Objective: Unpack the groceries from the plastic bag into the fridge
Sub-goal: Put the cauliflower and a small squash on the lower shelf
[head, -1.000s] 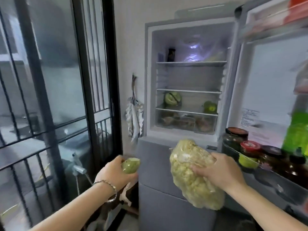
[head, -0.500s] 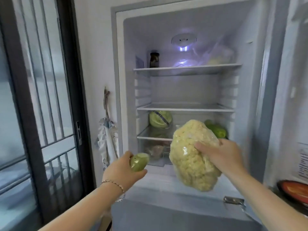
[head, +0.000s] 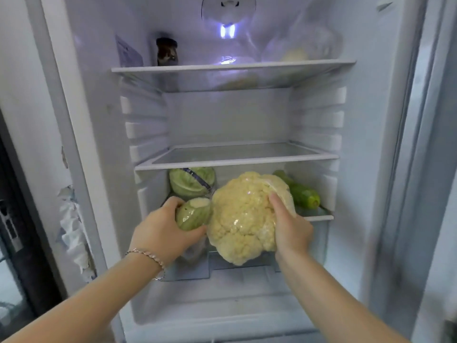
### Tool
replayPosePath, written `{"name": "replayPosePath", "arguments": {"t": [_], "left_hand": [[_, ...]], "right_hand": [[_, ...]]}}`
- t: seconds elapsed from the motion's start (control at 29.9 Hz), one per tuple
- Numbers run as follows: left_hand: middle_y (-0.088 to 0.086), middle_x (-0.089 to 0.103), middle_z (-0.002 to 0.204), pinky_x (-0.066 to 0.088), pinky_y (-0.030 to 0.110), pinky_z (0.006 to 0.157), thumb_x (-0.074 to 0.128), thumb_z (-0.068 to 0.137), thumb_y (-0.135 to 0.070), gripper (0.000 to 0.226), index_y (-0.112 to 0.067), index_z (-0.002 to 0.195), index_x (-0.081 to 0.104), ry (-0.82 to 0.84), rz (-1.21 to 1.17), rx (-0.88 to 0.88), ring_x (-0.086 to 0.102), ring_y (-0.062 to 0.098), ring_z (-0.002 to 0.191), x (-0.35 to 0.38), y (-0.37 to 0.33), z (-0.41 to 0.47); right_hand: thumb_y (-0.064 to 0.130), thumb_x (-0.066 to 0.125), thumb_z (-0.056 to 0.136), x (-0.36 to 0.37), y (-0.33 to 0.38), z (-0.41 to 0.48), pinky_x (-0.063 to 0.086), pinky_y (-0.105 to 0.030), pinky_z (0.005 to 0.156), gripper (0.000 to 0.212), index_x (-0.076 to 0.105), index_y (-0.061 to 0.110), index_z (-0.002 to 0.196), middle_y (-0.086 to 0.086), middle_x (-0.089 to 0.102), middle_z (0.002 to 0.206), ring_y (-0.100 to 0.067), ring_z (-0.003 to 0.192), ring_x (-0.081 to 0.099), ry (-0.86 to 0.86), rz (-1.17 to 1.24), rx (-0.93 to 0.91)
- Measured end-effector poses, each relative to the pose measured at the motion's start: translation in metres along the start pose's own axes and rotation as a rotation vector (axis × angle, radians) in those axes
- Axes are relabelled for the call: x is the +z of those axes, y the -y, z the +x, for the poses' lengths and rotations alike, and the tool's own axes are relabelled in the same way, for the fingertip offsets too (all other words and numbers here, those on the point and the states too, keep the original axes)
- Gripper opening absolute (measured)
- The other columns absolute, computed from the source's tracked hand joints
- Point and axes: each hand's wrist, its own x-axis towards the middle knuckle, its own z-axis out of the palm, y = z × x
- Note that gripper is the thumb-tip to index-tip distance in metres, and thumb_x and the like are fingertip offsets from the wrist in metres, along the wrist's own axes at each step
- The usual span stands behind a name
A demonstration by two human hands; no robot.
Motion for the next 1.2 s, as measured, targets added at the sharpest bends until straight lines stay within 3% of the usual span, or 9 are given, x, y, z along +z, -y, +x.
{"name": "replayPosePath", "arguments": {"t": [0.13,0.37,0.53,0.73,0.8,0.87,0.94,1.07,1.2], "left_hand": [[-0.009,0.060,0.082,0.050,0.028,0.069,0.073,0.065,-0.054,0.051,-0.029,0.104,0.051,0.011,0.019,0.100,0.061,0.016,0.081,0.011,0.003,0.013],[-0.001,0.063,0.096,0.048,0.030,0.072,0.073,0.062,-0.056,0.060,-0.028,0.111,0.054,-0.045,0.053,0.212,0.060,0.021,0.091,0.023,0.007,0.024],[0.001,0.063,0.100,0.046,0.029,0.071,0.073,0.065,-0.055,0.060,-0.029,0.115,0.053,-0.048,0.099,0.252,0.060,0.021,0.095,0.032,0.006,0.029],[0.001,0.063,0.099,0.049,0.031,0.073,0.073,0.066,-0.054,0.058,-0.025,0.112,0.054,-0.016,0.089,0.230,0.059,0.022,0.094,0.038,0.021,0.032],[0.000,0.063,0.098,0.049,0.032,0.073,0.072,0.067,-0.055,0.057,-0.026,0.112,0.053,-0.010,0.097,0.209,0.058,0.021,0.092,0.037,0.027,0.035],[0.000,0.062,0.097,0.045,0.029,0.068,0.070,0.068,-0.055,0.055,-0.027,0.111,0.051,-0.006,0.109,0.178,0.058,0.021,0.088,0.036,0.032,0.040],[-0.001,0.063,0.098,0.044,0.028,0.068,0.069,0.069,-0.056,0.054,-0.028,0.111,0.050,0.010,0.106,0.134,0.059,0.021,0.088,0.035,0.035,0.046],[-0.005,0.063,0.092,0.048,0.029,0.074,0.073,0.068,-0.050,0.052,-0.028,0.110,0.051,0.042,0.010,0.039,0.058,0.020,0.086,0.038,0.038,0.051],[-0.003,0.063,0.092,0.042,0.024,0.071,0.076,0.069,-0.044,0.051,-0.025,0.111,0.054,0.068,-0.031,0.033,0.055,0.018,0.084,0.045,0.042,0.054]], "right_hand": [[0.041,0.078,0.070,-0.010,-0.010,-0.003,0.055,-0.031,0.065,0.034,0.055,0.017,0.074,0.000,0.062,0.083,-0.015,0.076,0.062,-0.029,0.120,0.130],[0.050,0.072,0.073,0.017,-0.019,-0.002,0.055,-0.038,0.083,0.062,0.056,0.008,0.116,-0.005,0.063,0.109,-0.023,0.096,0.063,-0.167,0.256,0.129],[0.037,0.061,0.088,0.051,-0.037,-0.001,0.043,-0.034,0.102,0.061,0.039,0.005,0.136,-0.007,0.052,0.133,-0.026,0.121,0.052,0.054,-0.089,-0.039],[0.036,0.071,0.077,0.017,-0.036,0.002,0.051,-0.042,0.094,0.053,0.055,0.009,0.119,-0.005,0.062,0.112,-0.022,0.103,0.060,0.240,-0.437,-0.060],[0.040,0.073,0.074,-0.001,-0.029,-0.002,0.042,-0.031,0.100,0.074,0.040,0.014,0.134,-0.004,0.049,0.124,-0.020,0.115,0.047,0.196,-0.702,-0.242],[0.051,0.069,0.073,-0.012,-0.016,-0.007,0.027,-0.025,0.102,0.094,0.020,0.019,0.146,-0.007,0.029,0.134,-0.020,0.125,0.026,0.029,-0.947,-0.630],[0.072,0.056,0.067,-0.008,-0.007,0.001,0.021,-0.042,0.110,0.101,0.014,0.028,0.147,-0.012,0.018,0.143,-0.026,0.132,0.014,0.049,-1.204,-0.869],[0.079,0.056,0.063,0.015,-0.010,0.033,0.007,-0.061,0.112,0.108,-0.008,0.047,0.144,-0.010,-0.020,0.153,-0.043,0.140,-0.018,0.308,-1.443,-0.599],[0.068,0.059,0.072,0.033,-0.019,0.059,0.005,-0.057,0.114,0.104,-0.008,0.040,0.146,-0.016,-0.023,0.152,-0.046,0.138,-0.021,0.322,-1.456,-0.615]]}}
